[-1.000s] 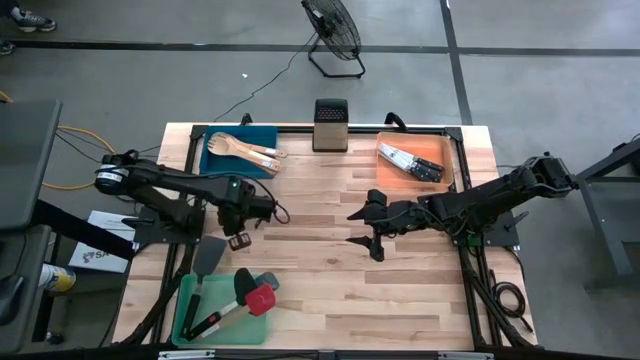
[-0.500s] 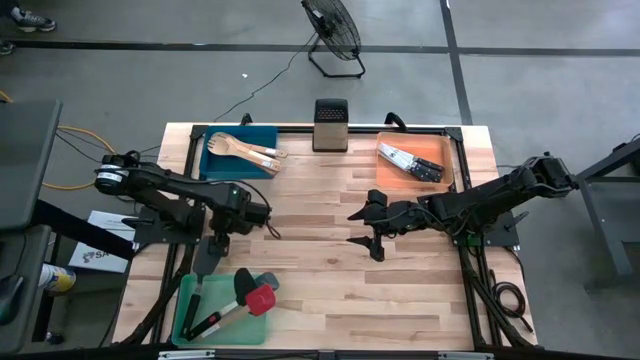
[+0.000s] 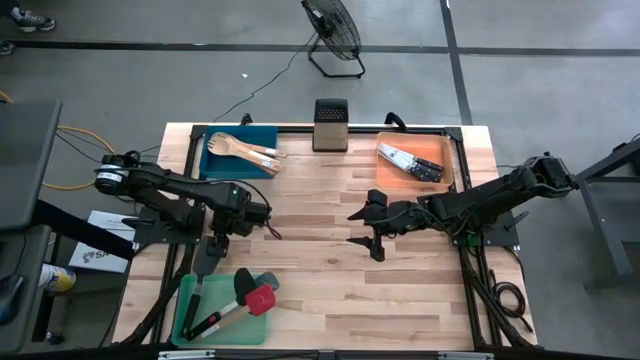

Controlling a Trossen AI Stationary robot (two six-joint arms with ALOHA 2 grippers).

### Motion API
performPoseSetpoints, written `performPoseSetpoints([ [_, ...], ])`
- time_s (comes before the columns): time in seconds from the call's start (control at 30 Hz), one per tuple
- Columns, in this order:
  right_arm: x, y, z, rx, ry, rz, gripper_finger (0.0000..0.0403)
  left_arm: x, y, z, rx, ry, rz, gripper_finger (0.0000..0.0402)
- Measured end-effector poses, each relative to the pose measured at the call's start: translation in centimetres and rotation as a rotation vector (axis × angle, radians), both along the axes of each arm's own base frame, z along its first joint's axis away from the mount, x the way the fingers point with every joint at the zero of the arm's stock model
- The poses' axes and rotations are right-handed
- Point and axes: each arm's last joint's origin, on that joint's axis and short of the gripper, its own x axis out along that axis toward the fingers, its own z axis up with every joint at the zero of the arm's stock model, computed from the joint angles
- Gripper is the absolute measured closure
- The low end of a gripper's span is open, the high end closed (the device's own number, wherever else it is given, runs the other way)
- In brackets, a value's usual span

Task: Pick & Place Kitchen Items
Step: Adjust the spatulas in the green bin

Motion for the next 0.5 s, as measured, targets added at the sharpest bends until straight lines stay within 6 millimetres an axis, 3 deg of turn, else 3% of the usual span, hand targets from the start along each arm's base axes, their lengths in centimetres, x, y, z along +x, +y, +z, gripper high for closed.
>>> performPoseSetpoints([
  [0.5, 0.00, 0.00, -0.01, -0.012, 0.001, 0.006, 0.0120, 0.22, -0.14, -0.08, -0.049, -0.027, -0.002, 0.0190],
])
